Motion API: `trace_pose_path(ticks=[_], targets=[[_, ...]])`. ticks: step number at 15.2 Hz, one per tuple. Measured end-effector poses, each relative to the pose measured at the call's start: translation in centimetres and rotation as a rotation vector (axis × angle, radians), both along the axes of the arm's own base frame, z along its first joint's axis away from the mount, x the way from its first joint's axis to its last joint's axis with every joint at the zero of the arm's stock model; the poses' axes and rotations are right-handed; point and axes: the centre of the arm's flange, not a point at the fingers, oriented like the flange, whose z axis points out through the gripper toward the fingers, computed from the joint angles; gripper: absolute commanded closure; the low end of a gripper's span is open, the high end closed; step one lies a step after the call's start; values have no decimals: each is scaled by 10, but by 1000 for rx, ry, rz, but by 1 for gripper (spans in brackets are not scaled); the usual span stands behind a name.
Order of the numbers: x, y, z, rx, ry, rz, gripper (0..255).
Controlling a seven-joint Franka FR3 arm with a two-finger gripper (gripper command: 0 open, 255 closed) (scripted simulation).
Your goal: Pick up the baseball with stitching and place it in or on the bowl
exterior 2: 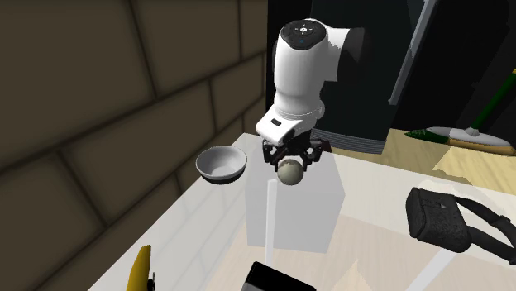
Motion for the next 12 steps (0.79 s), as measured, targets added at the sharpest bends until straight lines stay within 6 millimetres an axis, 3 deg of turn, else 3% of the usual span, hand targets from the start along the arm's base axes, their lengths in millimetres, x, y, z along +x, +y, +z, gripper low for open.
trace_pose_path(ticks=[12], targets=[[-84, -125, 8, 0, 1, -2, 255]])
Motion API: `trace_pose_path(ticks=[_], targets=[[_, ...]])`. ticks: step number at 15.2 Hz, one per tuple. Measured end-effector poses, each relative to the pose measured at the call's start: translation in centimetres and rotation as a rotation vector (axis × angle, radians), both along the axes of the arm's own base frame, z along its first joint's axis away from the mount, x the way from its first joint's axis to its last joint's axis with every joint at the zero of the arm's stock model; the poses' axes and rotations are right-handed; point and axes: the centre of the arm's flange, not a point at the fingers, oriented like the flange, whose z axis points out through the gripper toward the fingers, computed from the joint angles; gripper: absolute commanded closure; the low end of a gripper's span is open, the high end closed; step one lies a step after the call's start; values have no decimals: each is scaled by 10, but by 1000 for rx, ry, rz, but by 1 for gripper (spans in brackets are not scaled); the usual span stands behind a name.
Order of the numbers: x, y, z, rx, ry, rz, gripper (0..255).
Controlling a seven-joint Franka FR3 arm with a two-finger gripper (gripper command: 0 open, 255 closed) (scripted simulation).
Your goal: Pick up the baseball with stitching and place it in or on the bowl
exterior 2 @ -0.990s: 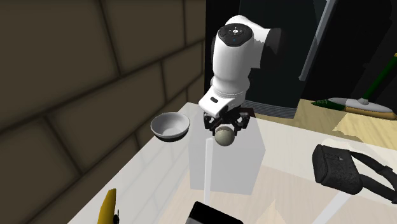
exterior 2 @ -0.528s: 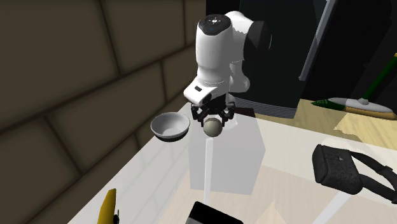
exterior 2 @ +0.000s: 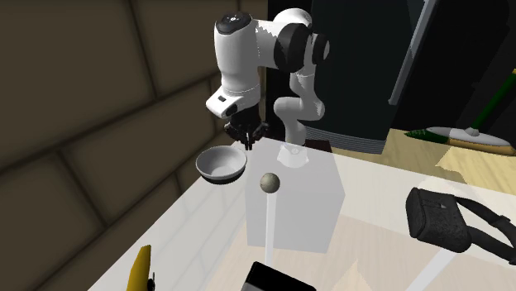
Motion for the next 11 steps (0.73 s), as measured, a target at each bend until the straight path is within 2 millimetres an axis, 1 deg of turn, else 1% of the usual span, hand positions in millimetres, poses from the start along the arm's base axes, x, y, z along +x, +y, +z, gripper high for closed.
trace_pose_path(ticks=[1, 2, 3, 4, 7, 8, 10, 11], targets=[[-7, -12, 1, 0, 0, 0, 255], [-8, -13, 1, 0, -1, -1, 0], [-8, -13, 1, 0, 0, 0, 0], [-9, -8, -3, -3, -3, -6, 0], [-14, 12, -26, -17, -21, -40, 0], [-14, 19, -40, -22, -26, -53, 0], [-21, 38, -62, -33, -41, -79, 0], [-22, 46, -72, -39, -48, -93, 0]])
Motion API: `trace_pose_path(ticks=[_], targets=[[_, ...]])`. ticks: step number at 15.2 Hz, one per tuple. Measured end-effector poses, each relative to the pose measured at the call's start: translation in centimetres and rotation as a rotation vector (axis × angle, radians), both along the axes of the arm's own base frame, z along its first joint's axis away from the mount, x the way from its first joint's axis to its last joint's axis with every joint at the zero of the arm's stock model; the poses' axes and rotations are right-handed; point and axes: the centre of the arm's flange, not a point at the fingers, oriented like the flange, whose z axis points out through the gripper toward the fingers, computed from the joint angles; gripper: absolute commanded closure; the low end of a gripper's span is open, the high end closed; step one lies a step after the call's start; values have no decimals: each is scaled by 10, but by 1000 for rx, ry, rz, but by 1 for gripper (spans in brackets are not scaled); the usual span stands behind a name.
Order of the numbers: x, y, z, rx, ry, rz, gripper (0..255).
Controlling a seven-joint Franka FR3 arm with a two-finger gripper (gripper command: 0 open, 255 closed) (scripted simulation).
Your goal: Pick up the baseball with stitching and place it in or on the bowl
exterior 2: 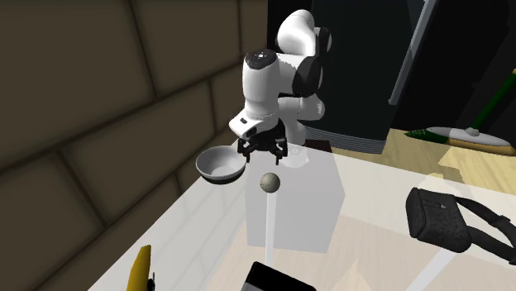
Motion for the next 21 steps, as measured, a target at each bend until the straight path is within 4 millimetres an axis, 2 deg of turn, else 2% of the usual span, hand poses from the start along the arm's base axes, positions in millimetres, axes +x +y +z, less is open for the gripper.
trace_pose_path(ticks=[4, 11, 17, 18, 21], targets=[[-2, 27, -36, -18, -24, -45, 0], [-8, 29, -73, -21, -28, -51, 0], [-8, 28, -77, -21, -28, -52, 0], [-8, 28, -77, -21, -28, -52, 255], [-8, 28, -77, -21, -29, -51, 255]])
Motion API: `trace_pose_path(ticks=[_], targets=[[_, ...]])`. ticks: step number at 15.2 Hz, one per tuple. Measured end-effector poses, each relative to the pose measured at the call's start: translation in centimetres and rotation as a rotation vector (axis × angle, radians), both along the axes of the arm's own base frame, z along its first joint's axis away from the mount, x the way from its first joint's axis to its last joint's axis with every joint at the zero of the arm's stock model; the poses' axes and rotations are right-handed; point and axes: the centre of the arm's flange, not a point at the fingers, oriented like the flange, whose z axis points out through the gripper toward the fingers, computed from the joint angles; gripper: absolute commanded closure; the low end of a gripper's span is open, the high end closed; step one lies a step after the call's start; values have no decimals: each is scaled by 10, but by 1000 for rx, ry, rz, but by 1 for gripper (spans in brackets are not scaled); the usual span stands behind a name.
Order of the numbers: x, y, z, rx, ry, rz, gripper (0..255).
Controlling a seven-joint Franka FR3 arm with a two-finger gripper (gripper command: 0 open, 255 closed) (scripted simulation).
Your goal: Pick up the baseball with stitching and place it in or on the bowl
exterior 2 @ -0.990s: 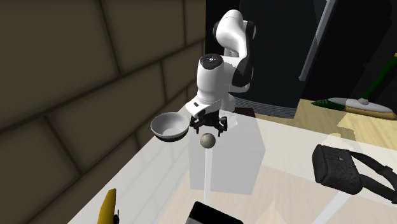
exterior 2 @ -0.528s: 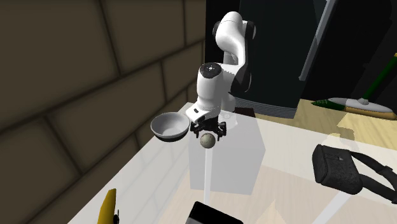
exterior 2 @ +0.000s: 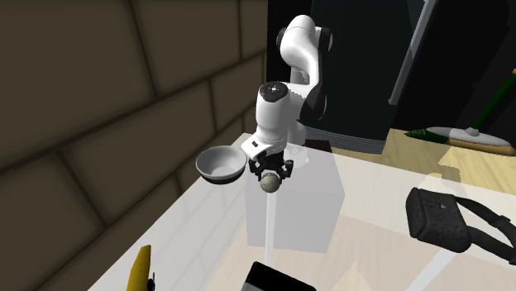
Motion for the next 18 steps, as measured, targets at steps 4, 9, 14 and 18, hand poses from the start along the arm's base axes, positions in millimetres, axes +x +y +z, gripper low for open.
trace_pose_path(ticks=[4, 9, 14, 18], targets=[[0, 0, 0, 0, 0, 0, 255], [0, -1, 6, 0, 0, 0, 255], [0, 0, 31, 0, 0, 0, 255], [0, -1, 53, 0, 0, 0, 255]])
